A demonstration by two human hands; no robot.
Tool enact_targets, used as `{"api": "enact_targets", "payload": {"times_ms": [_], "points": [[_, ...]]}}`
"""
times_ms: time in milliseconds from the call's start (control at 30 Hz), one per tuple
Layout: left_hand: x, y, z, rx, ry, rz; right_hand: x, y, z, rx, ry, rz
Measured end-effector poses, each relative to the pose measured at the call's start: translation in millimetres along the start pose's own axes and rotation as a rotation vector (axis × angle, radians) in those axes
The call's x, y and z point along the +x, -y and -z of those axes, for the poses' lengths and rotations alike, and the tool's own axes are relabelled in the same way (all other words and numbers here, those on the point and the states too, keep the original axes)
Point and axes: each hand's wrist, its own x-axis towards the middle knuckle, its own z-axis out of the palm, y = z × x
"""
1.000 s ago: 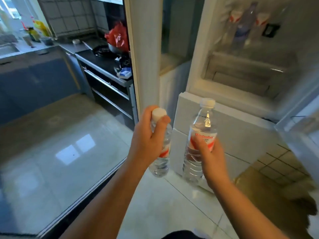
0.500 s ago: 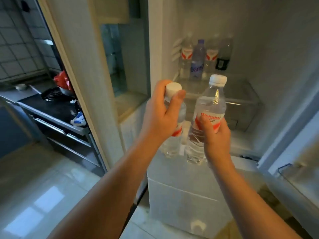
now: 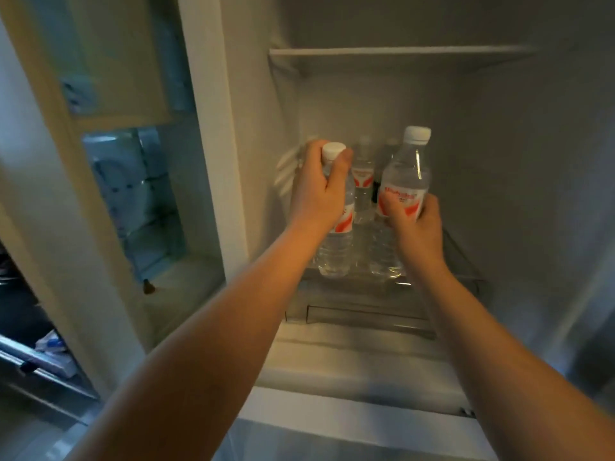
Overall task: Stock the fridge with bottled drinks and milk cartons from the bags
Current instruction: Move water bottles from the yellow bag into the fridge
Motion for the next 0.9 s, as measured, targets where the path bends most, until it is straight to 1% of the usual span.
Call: {"api": "enact_targets", "payload": {"times_ms": [267, 433, 567, 667, 733, 833, 900], "points": [[28.4, 41.4, -43.7, -0.046, 0.057, 0.083, 53.3, -50.8, 14.7, -0.108, 0.002, -0.091], [34.7, 58.8, -57.3, -0.065, 0.042, 0.104, 68.0, -75.0, 15.7, -0.140, 0.041, -0.095], [24.5, 81.6, -58.7, -0.115, 0.098, 0.185, 67.9, -84.4, 19.2, -0.148, 0.111, -0.101], [3.1, 104.0, -52.9, -0.156, 0.169, 0.231, 61.7, -104.1, 23.9, -0.240, 0.143, -0.113], [-15.9, 118.7, -49.5, -0.084, 0.216, 0.290, 60.2, -117.0, 25.3, -0.338, 0.139, -0.104], [-42.5, 135.7, -47.2, 0.249, 0.253, 0.387, 66.6, -124.0, 22.1, -0.501, 0.154, -0.088], [-50.8, 139.7, -47.6, 0.406, 0.260, 0.409, 72.6, -129.8, 19.2, -0.553, 0.190, -0.133]]}}
